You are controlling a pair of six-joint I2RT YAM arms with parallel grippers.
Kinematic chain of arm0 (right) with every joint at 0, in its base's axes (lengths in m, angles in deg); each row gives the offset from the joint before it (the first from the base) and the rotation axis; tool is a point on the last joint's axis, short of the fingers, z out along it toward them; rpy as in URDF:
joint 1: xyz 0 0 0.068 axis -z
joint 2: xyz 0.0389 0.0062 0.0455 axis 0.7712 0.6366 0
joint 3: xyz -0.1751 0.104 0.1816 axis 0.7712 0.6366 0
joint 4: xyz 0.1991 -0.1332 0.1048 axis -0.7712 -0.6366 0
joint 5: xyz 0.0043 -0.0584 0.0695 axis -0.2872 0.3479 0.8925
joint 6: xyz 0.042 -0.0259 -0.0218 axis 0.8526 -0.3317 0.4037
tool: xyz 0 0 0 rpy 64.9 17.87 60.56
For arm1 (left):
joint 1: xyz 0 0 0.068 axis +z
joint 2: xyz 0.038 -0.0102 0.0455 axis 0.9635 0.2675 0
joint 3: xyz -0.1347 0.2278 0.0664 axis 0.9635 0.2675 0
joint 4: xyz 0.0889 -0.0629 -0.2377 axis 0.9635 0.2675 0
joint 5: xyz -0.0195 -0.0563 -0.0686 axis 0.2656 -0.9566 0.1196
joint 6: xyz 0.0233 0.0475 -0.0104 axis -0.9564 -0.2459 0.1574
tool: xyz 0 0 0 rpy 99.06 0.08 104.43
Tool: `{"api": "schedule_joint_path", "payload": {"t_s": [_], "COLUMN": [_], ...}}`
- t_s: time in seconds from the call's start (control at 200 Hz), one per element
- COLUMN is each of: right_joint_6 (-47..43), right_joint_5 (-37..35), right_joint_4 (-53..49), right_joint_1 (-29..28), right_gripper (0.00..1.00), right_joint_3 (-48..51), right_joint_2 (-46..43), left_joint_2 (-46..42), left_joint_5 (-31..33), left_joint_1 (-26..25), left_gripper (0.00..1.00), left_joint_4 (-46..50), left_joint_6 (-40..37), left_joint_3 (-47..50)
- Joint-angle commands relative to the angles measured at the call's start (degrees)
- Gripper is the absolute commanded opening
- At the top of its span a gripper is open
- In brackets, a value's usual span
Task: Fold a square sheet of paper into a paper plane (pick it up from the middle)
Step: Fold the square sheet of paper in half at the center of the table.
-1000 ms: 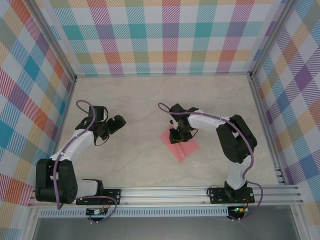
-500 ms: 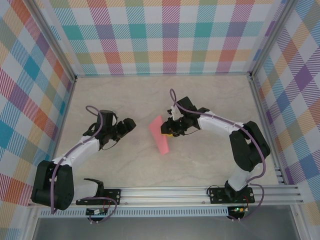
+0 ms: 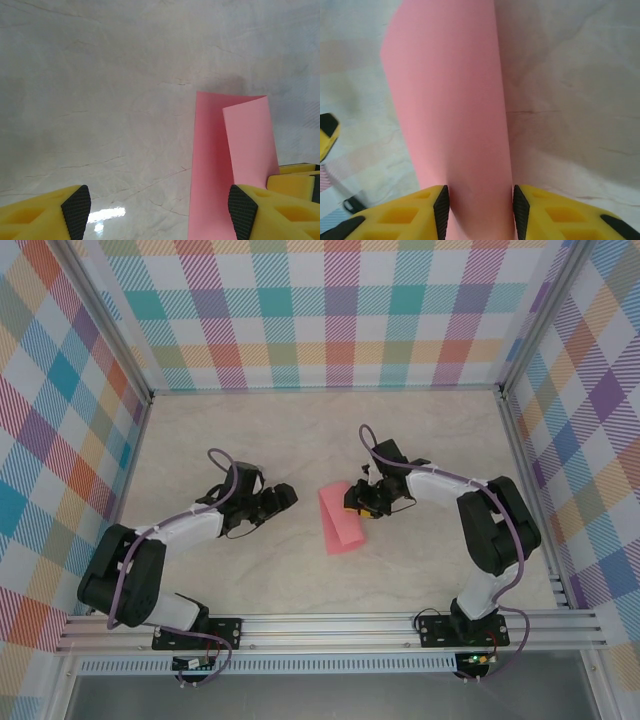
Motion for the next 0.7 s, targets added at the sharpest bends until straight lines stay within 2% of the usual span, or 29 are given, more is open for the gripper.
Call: {"api": "schedule_joint_path", "payload": {"t_s": [0.0,0.365,0.695], "right_joint_6": [-2.2,-2.9,-3.1], "right_joint_5": [-6.3,-12.0,-12.4], "right_joint_4": [-1.9,-2.3,-2.3], "right_joint_1": [-0.2,-1.1,-3.7], "right_gripper": [0.45,0.55,0.59], "right_joint_3": [-1.1,-1.2,-2.1], "right_joint_2": [1.1,1.3,3.1], "left_joint_2": [2.4,8.7,10.5], "left_joint_5": [0.2,-1.3,-2.5], "left_joint_1": [-3.0,-7.4,-8.7], "left_gripper": [0.74,0.63,0.53], "left_joint_4": [-3.3,-7.3,-10.4], "left_joint_6": [1.2,3.6,6.4], "left_joint_3": [-2.6,-5.2,-5.6]}}
